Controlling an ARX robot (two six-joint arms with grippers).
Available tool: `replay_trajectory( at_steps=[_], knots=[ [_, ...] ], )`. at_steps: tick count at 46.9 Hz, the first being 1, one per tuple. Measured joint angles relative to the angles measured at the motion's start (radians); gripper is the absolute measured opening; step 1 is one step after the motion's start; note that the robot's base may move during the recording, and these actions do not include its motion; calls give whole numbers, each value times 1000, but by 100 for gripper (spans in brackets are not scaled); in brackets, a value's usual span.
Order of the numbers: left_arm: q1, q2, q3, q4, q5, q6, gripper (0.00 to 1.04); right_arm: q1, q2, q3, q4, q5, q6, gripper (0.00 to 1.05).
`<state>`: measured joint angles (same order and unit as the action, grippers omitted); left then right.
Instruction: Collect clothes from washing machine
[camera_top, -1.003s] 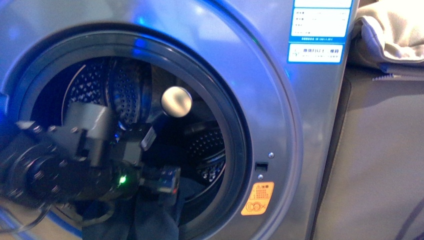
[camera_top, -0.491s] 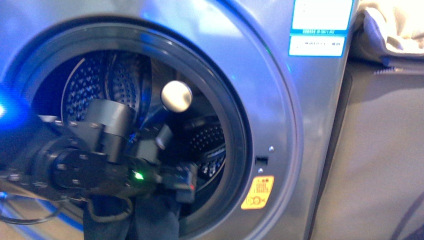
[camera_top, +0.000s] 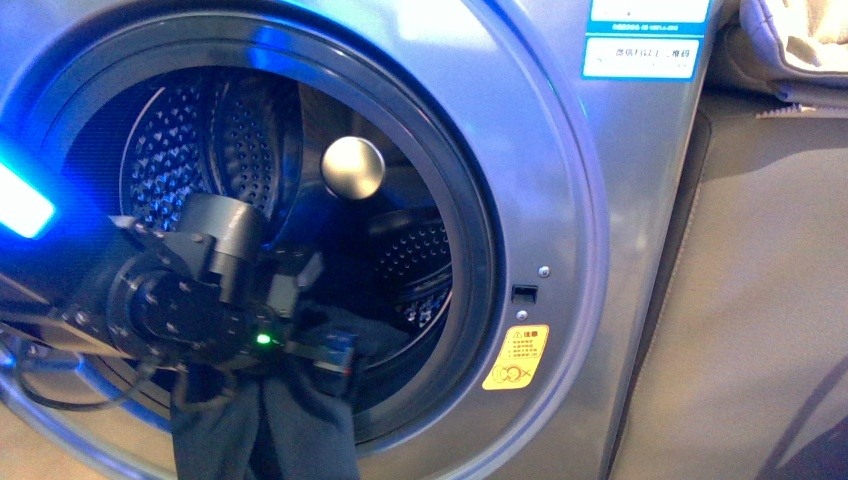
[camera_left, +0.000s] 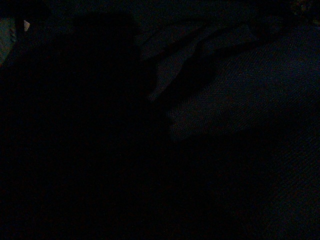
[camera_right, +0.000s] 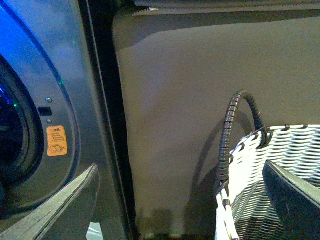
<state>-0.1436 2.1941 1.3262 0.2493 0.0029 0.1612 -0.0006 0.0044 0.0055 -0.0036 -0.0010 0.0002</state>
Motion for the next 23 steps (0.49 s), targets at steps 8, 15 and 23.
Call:
replay_trajectory(
  at_steps=[8, 15, 23],
  knots=[
    [0, 7, 13, -40, 11, 1, 98, 0, 0, 0, 0, 0, 0, 97],
    [-11, 10, 24, -103, 35, 8, 98, 0, 0, 0, 0, 0, 0, 97],
    [-26, 9, 25, -127, 47, 7, 98, 0, 0, 0, 0, 0, 0, 97]
  ],
)
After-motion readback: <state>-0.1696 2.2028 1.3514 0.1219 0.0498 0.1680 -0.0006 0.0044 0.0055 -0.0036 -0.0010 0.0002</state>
